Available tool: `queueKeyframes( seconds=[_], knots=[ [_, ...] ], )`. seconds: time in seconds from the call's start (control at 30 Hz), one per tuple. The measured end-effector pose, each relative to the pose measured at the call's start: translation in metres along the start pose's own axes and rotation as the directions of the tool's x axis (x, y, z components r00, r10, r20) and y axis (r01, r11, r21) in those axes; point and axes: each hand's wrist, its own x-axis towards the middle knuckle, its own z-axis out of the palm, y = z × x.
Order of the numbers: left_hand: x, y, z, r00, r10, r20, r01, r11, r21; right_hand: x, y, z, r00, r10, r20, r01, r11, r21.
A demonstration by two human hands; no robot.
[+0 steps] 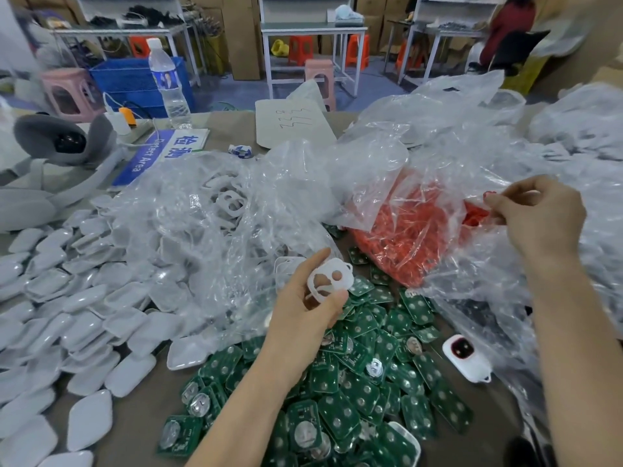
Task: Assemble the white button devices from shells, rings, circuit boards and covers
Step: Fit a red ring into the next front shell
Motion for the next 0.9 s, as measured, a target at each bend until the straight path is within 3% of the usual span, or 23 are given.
queueKeyframes(
  seconds=[0.07,0.13,0.2,0.27,0.33,0.57,0.9],
  knots=[
    [-0.001,0.0,-0.001,1.0,0.01,0.024,-0.011,0.998,0.058,-0.011,-0.011,-0.006,0.996,-0.043,-0.073,0.05,0.993,0.103],
    [-0.001,0.001,-0.001,0.999,0.021,0.037,-0.024,0.997,0.069,-0.033,-0.029,-0.012,0.995,-0.102,-0.023,0.104,0.95,0.296],
    [-0.001,0.004,-0.001,0.998,0.042,0.039,-0.044,0.998,0.054,-0.069,-0.046,-0.009,0.963,-0.184,0.198,0.087,0.904,0.418],
    [-0.002,0.006,-0.001,0.998,0.049,0.044,-0.048,0.998,-0.039,-0.107,-0.057,0.007,0.854,-0.213,0.474,-0.021,0.897,0.442],
    [-0.001,0.008,0.0,0.997,0.053,0.054,-0.044,0.988,-0.15,-0.131,-0.059,0.025,0.755,-0.223,0.617,-0.079,0.903,0.423],
    [0.001,0.003,-0.005,0.991,0.086,0.099,-0.083,0.996,-0.029,-0.136,-0.052,0.034,0.737,-0.185,0.65,-0.219,0.845,0.488],
    [0.002,0.0,-0.004,0.985,0.129,0.111,-0.128,0.992,-0.017,-0.133,-0.04,0.033,0.72,-0.2,0.664,-0.174,0.875,0.452]
  ],
)
